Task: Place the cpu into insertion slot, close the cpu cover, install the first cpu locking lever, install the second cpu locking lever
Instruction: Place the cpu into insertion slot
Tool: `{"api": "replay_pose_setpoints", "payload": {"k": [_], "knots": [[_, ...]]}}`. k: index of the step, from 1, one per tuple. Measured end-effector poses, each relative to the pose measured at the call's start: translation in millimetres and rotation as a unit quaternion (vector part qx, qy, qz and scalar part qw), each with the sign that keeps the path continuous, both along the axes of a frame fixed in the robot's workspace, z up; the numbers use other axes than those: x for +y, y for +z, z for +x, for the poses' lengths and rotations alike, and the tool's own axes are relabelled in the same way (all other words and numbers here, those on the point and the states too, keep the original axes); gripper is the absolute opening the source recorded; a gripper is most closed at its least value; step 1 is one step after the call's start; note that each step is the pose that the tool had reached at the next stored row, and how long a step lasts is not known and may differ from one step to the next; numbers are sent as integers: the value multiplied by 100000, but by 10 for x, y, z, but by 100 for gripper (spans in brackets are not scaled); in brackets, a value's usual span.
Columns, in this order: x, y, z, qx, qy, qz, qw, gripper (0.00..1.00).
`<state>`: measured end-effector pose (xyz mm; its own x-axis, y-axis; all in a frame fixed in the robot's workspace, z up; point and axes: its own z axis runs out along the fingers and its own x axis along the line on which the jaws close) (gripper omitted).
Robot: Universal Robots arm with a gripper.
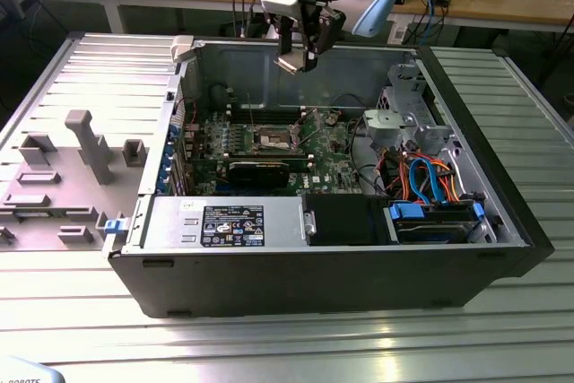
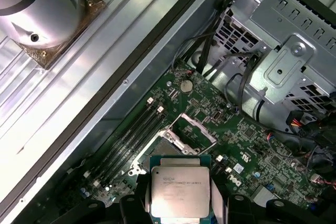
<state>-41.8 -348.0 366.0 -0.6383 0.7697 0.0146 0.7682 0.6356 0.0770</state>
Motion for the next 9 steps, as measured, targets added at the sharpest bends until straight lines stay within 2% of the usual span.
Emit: {"api": "replay_pose_setpoints", "payload": {"k": [4,9], "knots": [[0,0,0,3,-1657,-2,99986,54],[0,0,0,1,-1946,-2,99981,54]]}}
